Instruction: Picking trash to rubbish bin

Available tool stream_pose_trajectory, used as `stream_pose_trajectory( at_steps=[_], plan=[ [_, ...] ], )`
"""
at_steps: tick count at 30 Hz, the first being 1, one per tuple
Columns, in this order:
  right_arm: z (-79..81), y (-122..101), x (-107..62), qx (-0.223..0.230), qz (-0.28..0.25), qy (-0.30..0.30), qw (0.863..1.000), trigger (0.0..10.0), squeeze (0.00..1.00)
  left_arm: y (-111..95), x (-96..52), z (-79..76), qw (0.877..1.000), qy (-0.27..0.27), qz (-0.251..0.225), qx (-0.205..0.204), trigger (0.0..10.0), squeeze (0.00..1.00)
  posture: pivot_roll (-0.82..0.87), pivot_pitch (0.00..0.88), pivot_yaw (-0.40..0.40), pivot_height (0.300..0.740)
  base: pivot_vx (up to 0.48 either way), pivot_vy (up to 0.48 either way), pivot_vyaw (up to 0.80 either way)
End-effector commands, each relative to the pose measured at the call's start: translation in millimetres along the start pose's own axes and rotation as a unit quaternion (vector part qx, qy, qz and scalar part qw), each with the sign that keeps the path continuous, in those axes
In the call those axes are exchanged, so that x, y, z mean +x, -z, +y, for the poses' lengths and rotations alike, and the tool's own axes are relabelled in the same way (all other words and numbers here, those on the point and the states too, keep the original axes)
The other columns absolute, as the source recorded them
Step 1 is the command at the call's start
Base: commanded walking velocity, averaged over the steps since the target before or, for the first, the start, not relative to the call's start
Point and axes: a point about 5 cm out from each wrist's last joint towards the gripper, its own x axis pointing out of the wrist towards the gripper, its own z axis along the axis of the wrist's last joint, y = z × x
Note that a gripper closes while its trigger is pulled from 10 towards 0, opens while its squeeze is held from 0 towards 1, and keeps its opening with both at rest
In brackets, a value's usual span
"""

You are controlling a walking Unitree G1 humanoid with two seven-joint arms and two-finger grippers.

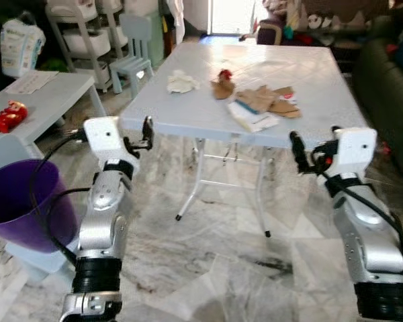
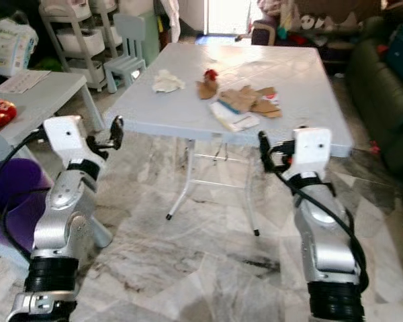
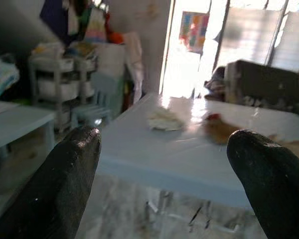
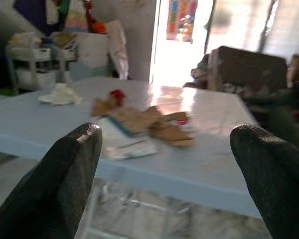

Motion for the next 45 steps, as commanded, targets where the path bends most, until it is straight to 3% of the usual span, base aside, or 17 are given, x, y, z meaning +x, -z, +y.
stream_pose_trajectory(
  at_steps=[1, 11, 39, 45],
  plan=[
    [7.7, -5.2, 2.7, 0.004, -0.011, -0.013, 1.000, 10.0, 0.00, -1.3, -1.1, 10.6, 1.000, -0.015, -0.003, 0.001, 10.0, 0.00, -0.03, 0.052, 0.009, 0.740, 0.000, 0.000, 0.00],
    [6.9, -4.9, 2.7, 0.004, -0.011, -0.009, 1.000, 10.0, 0.00, -6.0, -0.3, 10.2, 1.000, -0.002, -0.018, 0.003, 10.0, 0.00, -0.03, 0.055, 0.009, 0.740, 0.056, 0.000, 0.00],
    [6.4, -4.2, 2.2, 0.004, -0.011, -0.007, 1.000, 10.0, 0.00, -3.1, -0.9, 9.1, 1.000, 0.004, -0.016, 0.005, 10.0, 0.00, -0.03, 0.053, 0.010, 0.740, 0.423, 0.000, 0.00],
    [6.9, -4.1, 2.1, 0.005, -0.011, -0.008, 1.000, 10.0, 0.00, 2.5, -3.2, 5.8, 1.000, -0.004, -0.003, 0.021, 10.0, 0.00, -0.03, 0.054, 0.010, 0.740, 0.055, 0.000, 0.00]
  ],
)
